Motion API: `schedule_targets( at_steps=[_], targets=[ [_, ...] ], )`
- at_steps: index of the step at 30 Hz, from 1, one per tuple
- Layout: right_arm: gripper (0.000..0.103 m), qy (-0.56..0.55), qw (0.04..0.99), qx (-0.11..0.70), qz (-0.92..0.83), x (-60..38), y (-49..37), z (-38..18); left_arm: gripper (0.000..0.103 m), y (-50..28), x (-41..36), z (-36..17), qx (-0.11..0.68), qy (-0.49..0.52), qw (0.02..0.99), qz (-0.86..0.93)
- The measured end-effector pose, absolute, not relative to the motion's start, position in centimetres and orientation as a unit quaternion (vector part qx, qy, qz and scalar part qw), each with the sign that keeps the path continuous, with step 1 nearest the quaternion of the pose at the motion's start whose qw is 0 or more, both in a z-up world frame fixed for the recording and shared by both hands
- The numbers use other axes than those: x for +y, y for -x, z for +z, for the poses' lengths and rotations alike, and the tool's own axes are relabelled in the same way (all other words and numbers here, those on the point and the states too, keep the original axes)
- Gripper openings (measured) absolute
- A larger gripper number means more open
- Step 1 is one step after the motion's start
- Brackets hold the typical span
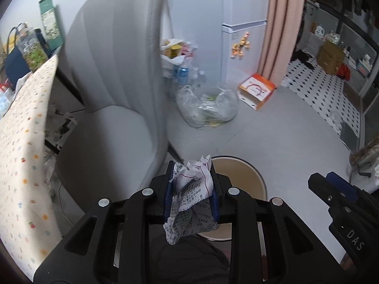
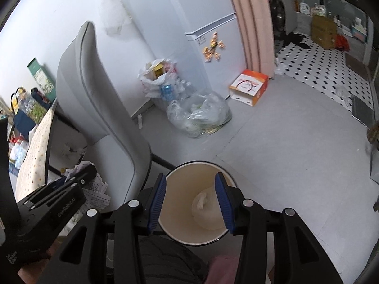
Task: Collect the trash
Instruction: 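Open the right tool over the bin while the left tool opens to drop the paper, then move both open tools back over the table trash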
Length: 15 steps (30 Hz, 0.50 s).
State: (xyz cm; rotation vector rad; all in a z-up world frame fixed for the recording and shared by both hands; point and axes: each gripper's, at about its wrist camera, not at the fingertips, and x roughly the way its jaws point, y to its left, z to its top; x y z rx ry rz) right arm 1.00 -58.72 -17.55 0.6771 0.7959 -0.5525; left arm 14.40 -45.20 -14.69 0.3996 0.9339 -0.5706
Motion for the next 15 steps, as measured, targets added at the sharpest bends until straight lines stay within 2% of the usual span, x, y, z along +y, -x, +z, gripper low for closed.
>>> schedule_targets(
  at_steps=[3, 5, 6, 8, 11, 13, 15],
  targets=[
    [0.043, -0.324, 0.826, 0.367, -0.278, -59.7, 0.5, -17.4, 0.03, -13.7, -46.4, -14.9, 0.445, -0.188, 0.829, -0.282],
    [0.044, -0.326, 0.824, 0.364, -0.286, -60.1, 1.2, -17.3, 0.044, -13.5, -47.0, -15.0, 0.452, -0.178, 0.823, -0.295],
    [0.044, -0.327, 0.823, 0.363, -0.29, -60.3, 1.5, -17.3, 0.055, -13.3, -47.2, -14.9, 0.452, -0.175, 0.822, -0.298],
    [0.045, -0.329, 0.822, 0.361, -0.292, -60.5, 2.0, -17.2, 0.067, -13.0, -47.2, -14.4, 0.444, -0.171, 0.826, -0.303],
    [0.045, -0.329, 0.824, 0.36, -0.289, -60.2, 2.1, -17.1, 0.082, -13.1, -46.7, -13.7, 0.438, -0.164, 0.83, -0.303],
    [0.045, -0.327, 0.827, 0.359, -0.283, -59.8, 1.9, -16.8, 0.089, -13.3, -46.1, -13.0, 0.431, -0.163, 0.838, -0.292],
    [0.049, -0.324, 0.831, 0.356, -0.279, -59.4, 1.7, -16.3, 0.093, -13.4, -45.3, -12.3, 0.424, -0.16, 0.846, -0.281]
  ],
)
